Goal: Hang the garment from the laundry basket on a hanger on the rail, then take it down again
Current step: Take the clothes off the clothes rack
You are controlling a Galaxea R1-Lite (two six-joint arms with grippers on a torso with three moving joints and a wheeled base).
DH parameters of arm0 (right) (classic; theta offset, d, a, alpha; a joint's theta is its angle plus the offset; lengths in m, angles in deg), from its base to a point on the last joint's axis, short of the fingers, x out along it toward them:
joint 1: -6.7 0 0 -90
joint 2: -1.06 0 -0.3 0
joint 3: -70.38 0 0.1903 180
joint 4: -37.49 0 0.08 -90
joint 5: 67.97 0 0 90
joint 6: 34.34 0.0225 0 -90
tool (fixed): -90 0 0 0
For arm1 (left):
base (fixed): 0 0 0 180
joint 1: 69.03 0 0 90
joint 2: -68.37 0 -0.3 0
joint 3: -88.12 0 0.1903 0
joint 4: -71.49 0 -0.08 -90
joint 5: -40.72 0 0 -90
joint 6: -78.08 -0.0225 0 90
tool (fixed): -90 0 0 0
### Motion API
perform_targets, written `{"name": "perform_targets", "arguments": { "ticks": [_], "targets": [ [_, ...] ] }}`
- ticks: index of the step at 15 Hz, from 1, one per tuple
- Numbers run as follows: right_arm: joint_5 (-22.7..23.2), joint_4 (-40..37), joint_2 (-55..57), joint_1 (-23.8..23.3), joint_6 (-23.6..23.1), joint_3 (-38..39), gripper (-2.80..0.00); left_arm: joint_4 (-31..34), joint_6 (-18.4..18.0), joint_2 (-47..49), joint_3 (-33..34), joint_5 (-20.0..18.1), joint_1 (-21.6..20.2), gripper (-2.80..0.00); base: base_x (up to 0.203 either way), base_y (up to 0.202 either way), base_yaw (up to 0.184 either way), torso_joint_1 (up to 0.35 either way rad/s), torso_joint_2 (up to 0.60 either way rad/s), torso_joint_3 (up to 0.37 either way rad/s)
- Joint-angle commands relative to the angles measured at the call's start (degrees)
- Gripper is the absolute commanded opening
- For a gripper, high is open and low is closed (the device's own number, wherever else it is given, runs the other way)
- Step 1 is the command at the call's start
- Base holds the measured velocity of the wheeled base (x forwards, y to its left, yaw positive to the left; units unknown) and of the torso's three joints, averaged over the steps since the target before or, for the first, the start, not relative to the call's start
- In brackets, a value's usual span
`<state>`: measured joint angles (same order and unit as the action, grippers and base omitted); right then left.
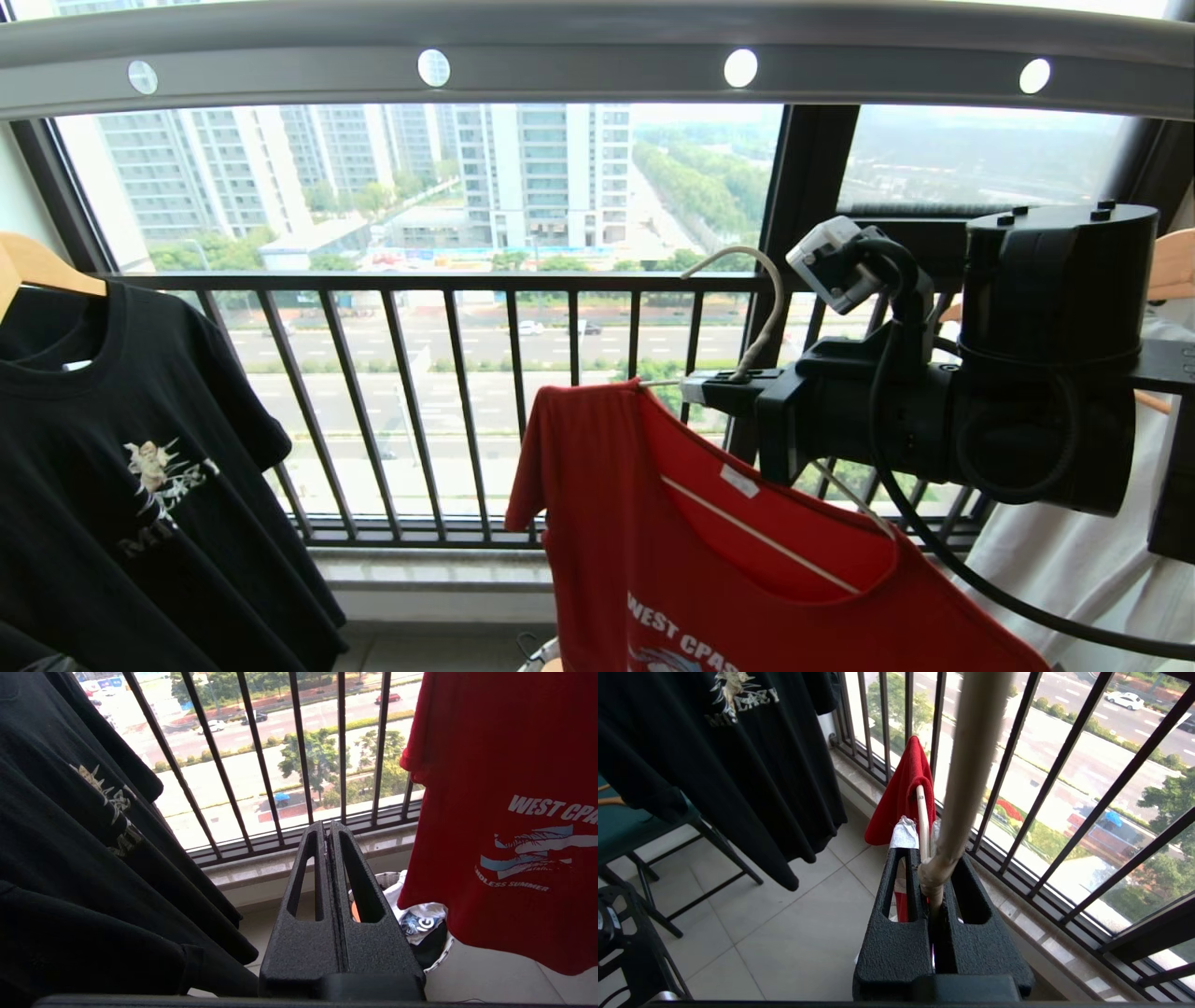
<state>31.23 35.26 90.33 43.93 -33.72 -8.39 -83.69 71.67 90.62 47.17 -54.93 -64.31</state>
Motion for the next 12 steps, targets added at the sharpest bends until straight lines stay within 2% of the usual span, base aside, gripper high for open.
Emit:
{"name": "perform_targets", "arguments": {
  "ticks": [1,3,5,8,9,10,11,12],
  "targets": [
    [-0.1,1.7,1.4,0.0,0.0,0.1,-2.80,-0.1,-0.2,21.4,-6.7,-3.3,3.9,-2.80,0.000,0.000,0.000,0.000,0.00,0.000],
    [-0.1,1.7,2.2,0.0,0.0,0.0,-2.80,-0.3,1.1,32.0,-15.3,-9.4,9.9,-2.80,0.000,0.000,0.000,0.000,0.00,0.000],
    [-0.2,1.9,3.1,0.3,0.0,0.0,-2.80,-0.6,4.3,39.5,-20.1,-13.0,19.8,-2.80,0.000,0.000,0.000,0.000,0.00,0.000],
    [-0.3,1.9,2.7,1.1,0.2,-0.2,-2.80,-1.3,6.6,50.1,-23.2,-14.6,26.1,-2.80,0.000,0.000,0.000,0.000,0.00,0.000],
    [-0.3,1.9,2.4,1.4,1.1,-0.4,-2.80,-3.1,7.8,53.0,-23.0,-14.8,27.1,-2.80,0.000,0.000,0.000,0.000,0.00,0.000],
    [-0.5,1.9,2.0,2.5,1.8,-0.4,-2.80,-8.2,9.6,55.4,-21.7,-14.8,28.2,-2.80,0.000,0.000,0.000,0.000,0.00,0.000],
    [-0.7,1.8,1.8,3.1,2.2,-0.3,-2.80,-13.5,11.0,57.7,-20.5,-13.6,29.4,0.00,0.000,0.000,0.000,0.000,0.00,0.000],
    [-0.8,1.8,2.0,3.3,2.3,-0.2,-2.80,-16.3,12.5,59.0,-20.3,-9.0,30.7,0.00,0.000,0.000,0.000,0.000,0.00,0.000]
  ]
}}
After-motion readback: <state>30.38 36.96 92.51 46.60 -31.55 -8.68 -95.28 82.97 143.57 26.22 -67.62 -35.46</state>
